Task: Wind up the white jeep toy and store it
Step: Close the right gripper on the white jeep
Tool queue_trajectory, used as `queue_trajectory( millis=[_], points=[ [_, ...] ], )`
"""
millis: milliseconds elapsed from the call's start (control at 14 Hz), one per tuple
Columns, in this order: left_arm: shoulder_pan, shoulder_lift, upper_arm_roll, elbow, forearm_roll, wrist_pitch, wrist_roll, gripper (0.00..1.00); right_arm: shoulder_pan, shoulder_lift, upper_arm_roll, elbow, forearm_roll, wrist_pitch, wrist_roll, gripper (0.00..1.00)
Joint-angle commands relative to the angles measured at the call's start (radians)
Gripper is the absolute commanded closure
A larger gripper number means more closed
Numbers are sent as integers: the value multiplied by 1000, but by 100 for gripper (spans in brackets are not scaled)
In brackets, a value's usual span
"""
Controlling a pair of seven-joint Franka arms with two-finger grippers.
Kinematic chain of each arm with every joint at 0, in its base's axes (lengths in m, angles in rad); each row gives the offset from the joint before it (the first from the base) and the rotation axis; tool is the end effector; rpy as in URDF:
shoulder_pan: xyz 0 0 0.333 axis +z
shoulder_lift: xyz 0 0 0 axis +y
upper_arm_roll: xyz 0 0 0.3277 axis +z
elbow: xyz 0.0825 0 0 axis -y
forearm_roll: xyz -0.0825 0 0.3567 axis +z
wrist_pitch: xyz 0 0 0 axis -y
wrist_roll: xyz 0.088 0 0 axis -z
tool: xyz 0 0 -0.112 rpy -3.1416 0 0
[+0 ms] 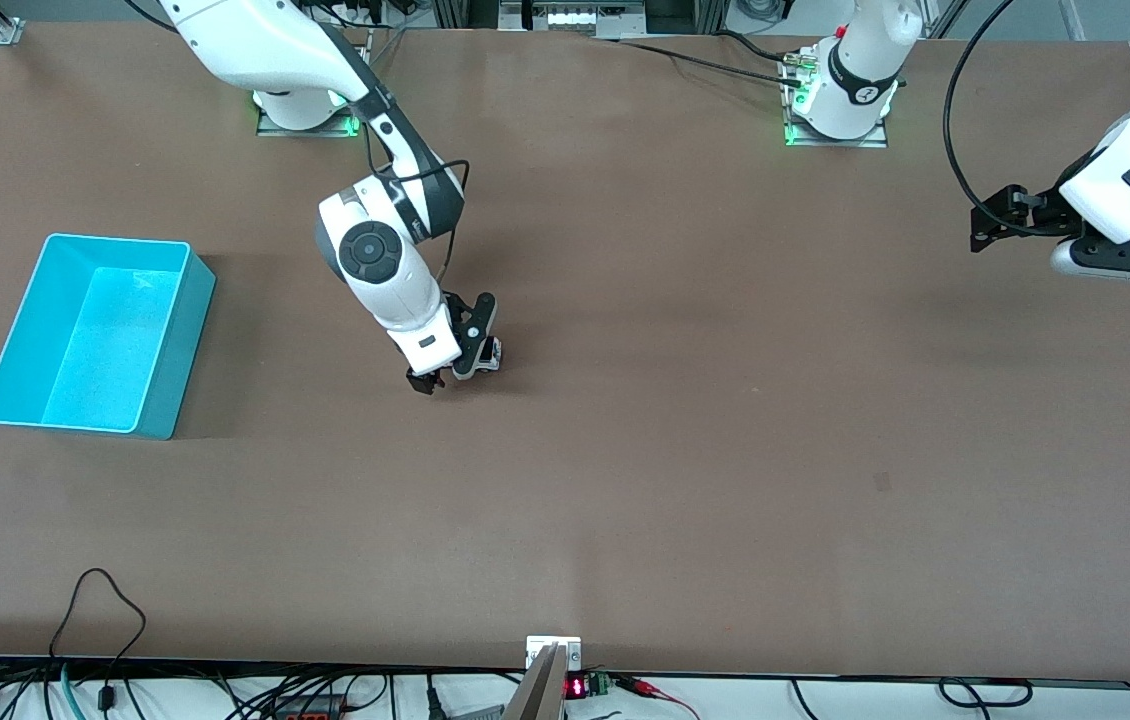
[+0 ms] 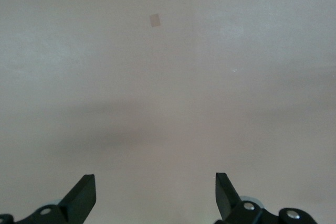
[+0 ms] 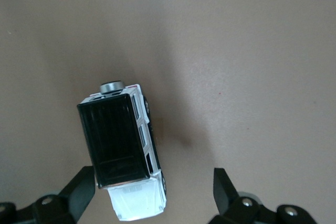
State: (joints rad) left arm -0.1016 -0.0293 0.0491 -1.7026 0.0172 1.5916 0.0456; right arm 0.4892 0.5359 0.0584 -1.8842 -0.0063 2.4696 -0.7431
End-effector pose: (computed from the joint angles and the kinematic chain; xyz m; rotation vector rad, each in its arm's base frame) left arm 0.5141 -0.0248 0.5897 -3.1191 0.1549 0.1276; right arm 0.5387 0.3253 0.2523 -2.4964 -1.8715 -0.0822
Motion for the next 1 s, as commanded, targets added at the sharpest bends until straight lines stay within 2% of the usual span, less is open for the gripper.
queue_trajectory(
  millis=[0,571,929],
  points=[
    [-3,-14,6,-9,-16,-9,8,0,5,2,1,-6,8,8,-4,0],
    [-3,-14,6,-8,-16,-18,8,0,46,4,1,-22,8,9,47,0],
    [-3,-14,5,-8,-17,-18,8,0,45,9,1,-65,8,71,47,0]
  ],
)
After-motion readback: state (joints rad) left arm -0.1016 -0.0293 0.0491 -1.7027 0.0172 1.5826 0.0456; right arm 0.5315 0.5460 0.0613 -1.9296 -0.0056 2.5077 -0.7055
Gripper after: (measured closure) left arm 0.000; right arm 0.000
